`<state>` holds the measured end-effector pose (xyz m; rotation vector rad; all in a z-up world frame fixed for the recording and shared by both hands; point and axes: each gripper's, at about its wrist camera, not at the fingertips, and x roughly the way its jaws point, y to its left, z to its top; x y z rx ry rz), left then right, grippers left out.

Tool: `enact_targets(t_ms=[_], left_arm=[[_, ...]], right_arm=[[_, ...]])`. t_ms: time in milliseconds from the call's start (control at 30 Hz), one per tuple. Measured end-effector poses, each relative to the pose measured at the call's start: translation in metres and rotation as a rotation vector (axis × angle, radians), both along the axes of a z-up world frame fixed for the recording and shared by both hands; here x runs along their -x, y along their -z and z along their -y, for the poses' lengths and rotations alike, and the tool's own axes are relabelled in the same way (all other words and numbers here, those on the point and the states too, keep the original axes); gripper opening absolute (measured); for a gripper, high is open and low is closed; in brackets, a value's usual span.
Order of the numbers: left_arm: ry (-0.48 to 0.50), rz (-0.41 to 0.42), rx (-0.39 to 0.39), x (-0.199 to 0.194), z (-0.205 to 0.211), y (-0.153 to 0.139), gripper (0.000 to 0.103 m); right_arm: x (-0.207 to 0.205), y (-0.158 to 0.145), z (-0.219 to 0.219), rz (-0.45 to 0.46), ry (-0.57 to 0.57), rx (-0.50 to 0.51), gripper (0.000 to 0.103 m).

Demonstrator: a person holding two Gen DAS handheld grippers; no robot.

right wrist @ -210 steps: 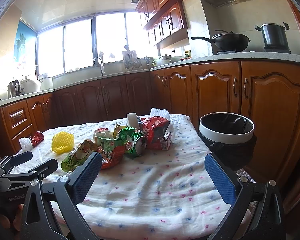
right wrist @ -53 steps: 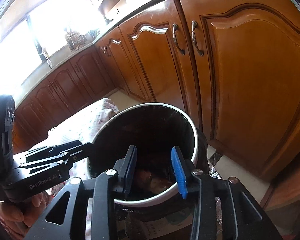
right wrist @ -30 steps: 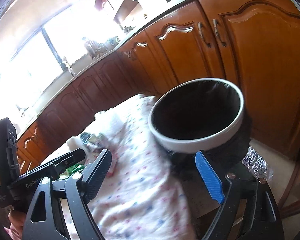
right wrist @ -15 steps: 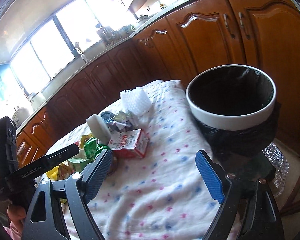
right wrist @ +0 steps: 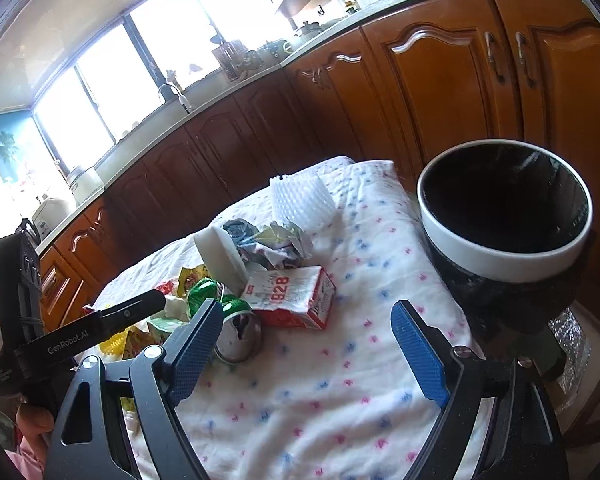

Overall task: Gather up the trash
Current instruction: 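Return the left tool to the table and grasp the white foam block, then carry the foam block in the left tool into the bin while the right tool drops crumpled paper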

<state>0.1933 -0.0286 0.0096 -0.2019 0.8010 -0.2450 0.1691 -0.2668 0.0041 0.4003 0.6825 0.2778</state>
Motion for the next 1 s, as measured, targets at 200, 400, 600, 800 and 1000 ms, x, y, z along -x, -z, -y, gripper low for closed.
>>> enact_targets(t_ms=[200,400,600,800,1000], left_arm=[[0.013,-0.014,0.000,-0.015,0.001,-0.002,0.055],[0.025,-0.021,-0.033,-0.042,0.009,-0.006,0.055],[0.034,-0.076,-0.063,-0.078,0.021,0.004,0.055],[0.046,-0.123,-0.070,-0.102,0.031,0.019,0.055],[0.055,-0.133,-0.048,-0.107,0.028,0.028,0.039]], right_arm=[[-0.023,-0.001,0.000,-0.003,-0.010,-0.001,0.087],[-0.064,0.007,-0.002,-0.054,-0.059,-0.063,0.076],[-0.107,0.021,-0.013,-0.112,-0.114,-0.090,0.067],[-0.138,0.044,-0.023,-0.189,-0.168,-0.104,0.060],[-0.134,0.049,-0.021,-0.185,-0.202,-0.143,0.016]])
